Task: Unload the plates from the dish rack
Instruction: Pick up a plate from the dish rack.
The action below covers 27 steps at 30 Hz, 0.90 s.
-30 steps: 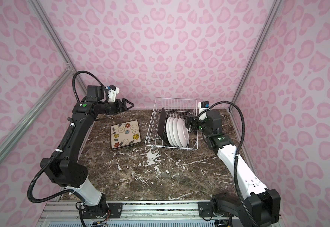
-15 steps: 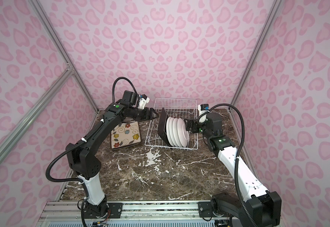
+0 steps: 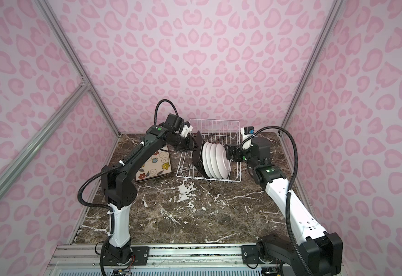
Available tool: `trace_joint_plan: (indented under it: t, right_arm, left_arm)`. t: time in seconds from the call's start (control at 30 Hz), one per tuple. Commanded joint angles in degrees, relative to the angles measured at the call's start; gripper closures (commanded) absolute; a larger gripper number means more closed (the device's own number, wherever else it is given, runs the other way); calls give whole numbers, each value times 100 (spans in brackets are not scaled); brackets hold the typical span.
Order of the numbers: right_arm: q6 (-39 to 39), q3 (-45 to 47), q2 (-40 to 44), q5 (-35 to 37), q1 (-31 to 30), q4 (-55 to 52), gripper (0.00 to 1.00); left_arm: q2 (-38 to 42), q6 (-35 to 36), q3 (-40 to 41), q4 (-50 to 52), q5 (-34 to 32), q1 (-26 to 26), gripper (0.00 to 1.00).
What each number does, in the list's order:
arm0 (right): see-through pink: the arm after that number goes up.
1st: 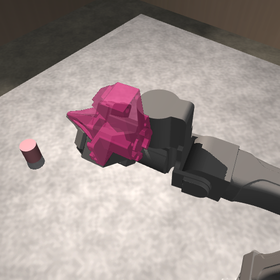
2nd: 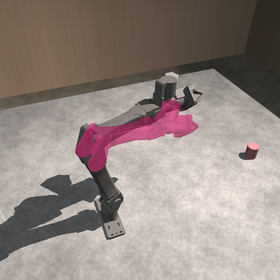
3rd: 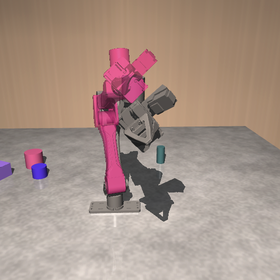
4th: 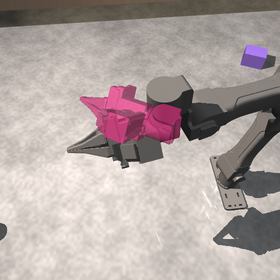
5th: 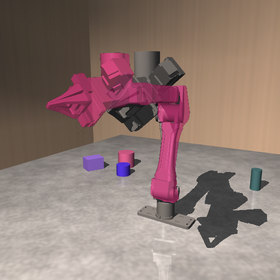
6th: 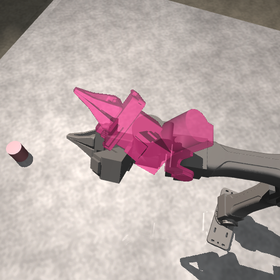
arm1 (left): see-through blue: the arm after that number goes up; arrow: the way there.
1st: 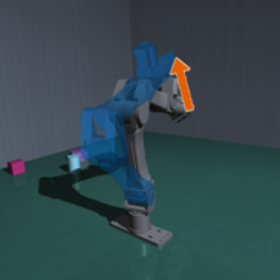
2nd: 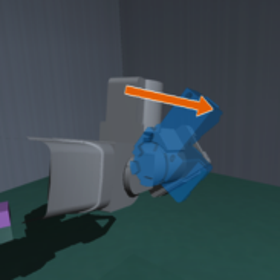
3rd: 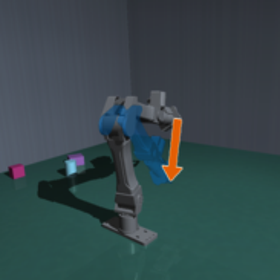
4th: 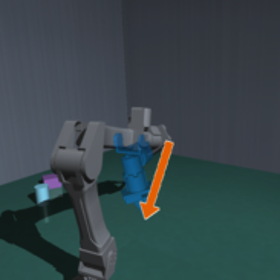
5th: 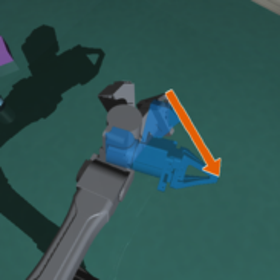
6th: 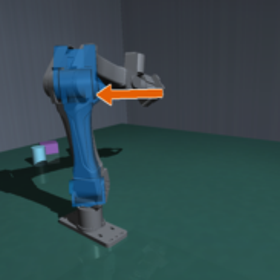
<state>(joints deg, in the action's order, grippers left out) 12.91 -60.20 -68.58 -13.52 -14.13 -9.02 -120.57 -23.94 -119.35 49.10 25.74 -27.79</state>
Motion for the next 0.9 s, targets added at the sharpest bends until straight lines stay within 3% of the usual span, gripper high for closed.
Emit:
trace_joint_plan:
  t: [0.0, 0.13, 0.63, 0.87]
  right_arm:
    - [16, -2, -48, 58, -2, 68, 1]
    - [19, -65, -123, 28, -2, 76, 1]
    - [80, -163, -288, -11, -2, 158, 1]
    - [98, -206, -339, -40, -2, 191, 1]
  left_arm:
    - [-130, -67, -62, 142, 27, -22, 60]
    - [-239, -82, -53, 184, -7, -42, 62]
    - [-410, -231, -36, 148, 31, -42, 95]
    - [-255, -441, 133, -75, 203, -42, 96]
